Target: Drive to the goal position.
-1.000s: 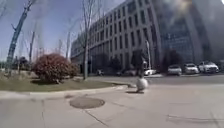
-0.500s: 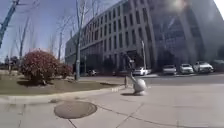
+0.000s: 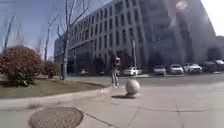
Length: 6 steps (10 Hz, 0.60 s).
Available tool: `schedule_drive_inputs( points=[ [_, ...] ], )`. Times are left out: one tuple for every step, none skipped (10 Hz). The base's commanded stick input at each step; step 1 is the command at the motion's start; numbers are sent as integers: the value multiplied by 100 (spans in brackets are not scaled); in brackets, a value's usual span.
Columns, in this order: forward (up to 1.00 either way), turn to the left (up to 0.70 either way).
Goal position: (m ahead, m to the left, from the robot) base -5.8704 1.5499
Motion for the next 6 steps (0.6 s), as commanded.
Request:
schedule_drive_inputs(
  points=[
    [70, -35],
    [70, -35],
    [70, -35],
    [70, -35],
    [70, -35],
    [70, -35]
  ],
)
